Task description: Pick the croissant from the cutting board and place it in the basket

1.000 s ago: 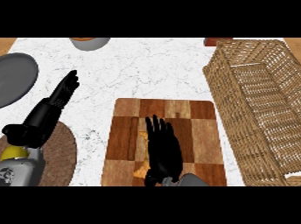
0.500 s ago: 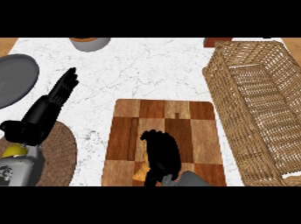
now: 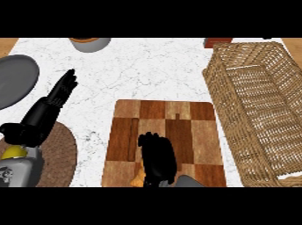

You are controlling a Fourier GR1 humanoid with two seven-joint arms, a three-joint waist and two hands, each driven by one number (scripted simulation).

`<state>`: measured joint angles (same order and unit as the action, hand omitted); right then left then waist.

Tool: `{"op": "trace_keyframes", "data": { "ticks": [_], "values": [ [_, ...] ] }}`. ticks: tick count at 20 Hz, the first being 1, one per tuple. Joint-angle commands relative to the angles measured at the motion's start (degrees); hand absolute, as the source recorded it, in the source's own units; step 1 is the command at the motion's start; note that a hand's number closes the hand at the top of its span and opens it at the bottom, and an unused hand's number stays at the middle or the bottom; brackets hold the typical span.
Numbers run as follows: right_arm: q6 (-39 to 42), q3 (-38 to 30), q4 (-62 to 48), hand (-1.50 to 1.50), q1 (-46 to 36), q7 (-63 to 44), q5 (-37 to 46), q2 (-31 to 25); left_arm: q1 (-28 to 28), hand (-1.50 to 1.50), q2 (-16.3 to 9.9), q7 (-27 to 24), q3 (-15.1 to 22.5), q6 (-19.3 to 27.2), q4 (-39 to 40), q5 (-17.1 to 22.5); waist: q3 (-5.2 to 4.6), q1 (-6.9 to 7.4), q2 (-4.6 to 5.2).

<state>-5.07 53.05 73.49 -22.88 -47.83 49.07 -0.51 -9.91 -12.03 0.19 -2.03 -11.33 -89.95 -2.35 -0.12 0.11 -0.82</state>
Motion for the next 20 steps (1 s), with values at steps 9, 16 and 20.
{"op": "trace_keyframes", "data": {
  "ticks": [9, 16, 20],
  "values": [
    [-9.5, 17.9, 36.0, 1.50, 23.9, 17.8, 5.5, -35.5, 1.5, 0.00, 0.1, 1.0, -1.1, 1.0, -0.6, -0.2, 0.12, -2.68, 0.18],
    [-26.0, 17.6, 55.7, 1.50, 34.6, 26.5, -2.3, -45.1, 3.3, 0.00, 0.0, 0.4, -1.1, 0.4, -2.7, 0.3, 0.26, -1.66, 0.30],
    [-32.3, 17.7, 65.2, 1.50, 37.5, 29.7, -1.6, -49.7, 2.4, 0.00, 0.2, 1.5, -0.7, 0.5, -2.5, 0.1, 0.26, -2.42, 0.08]
  ]
}}
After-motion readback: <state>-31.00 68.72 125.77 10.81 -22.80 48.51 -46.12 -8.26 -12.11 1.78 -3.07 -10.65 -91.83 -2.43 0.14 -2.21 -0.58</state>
